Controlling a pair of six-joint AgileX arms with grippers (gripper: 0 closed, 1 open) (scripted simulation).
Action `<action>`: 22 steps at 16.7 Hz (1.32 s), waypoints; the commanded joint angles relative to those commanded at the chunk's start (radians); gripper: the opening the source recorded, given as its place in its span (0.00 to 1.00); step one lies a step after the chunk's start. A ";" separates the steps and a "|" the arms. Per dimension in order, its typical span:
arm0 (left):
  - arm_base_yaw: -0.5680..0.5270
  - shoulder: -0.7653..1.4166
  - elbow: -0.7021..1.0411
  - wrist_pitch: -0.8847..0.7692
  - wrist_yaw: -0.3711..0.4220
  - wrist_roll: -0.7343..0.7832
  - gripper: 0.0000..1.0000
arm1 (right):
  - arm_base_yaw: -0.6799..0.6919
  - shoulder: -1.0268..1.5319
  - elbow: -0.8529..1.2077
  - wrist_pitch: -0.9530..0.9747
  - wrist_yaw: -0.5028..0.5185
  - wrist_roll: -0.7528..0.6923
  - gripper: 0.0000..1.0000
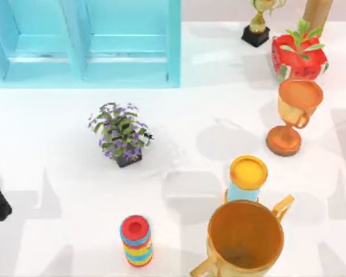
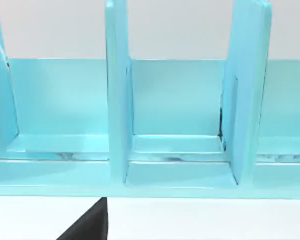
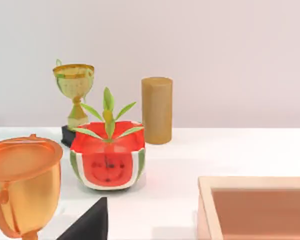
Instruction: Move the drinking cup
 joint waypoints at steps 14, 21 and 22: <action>0.074 0.765 0.649 -0.561 -0.004 0.084 1.00 | 0.000 0.000 0.000 0.000 0.000 0.000 1.00; 0.128 1.447 1.174 -0.998 -0.004 0.145 1.00 | 0.000 0.000 0.000 0.000 0.000 0.000 1.00; 0.134 1.524 1.235 -1.050 -0.003 0.153 1.00 | 0.000 0.000 0.000 0.000 0.000 0.000 1.00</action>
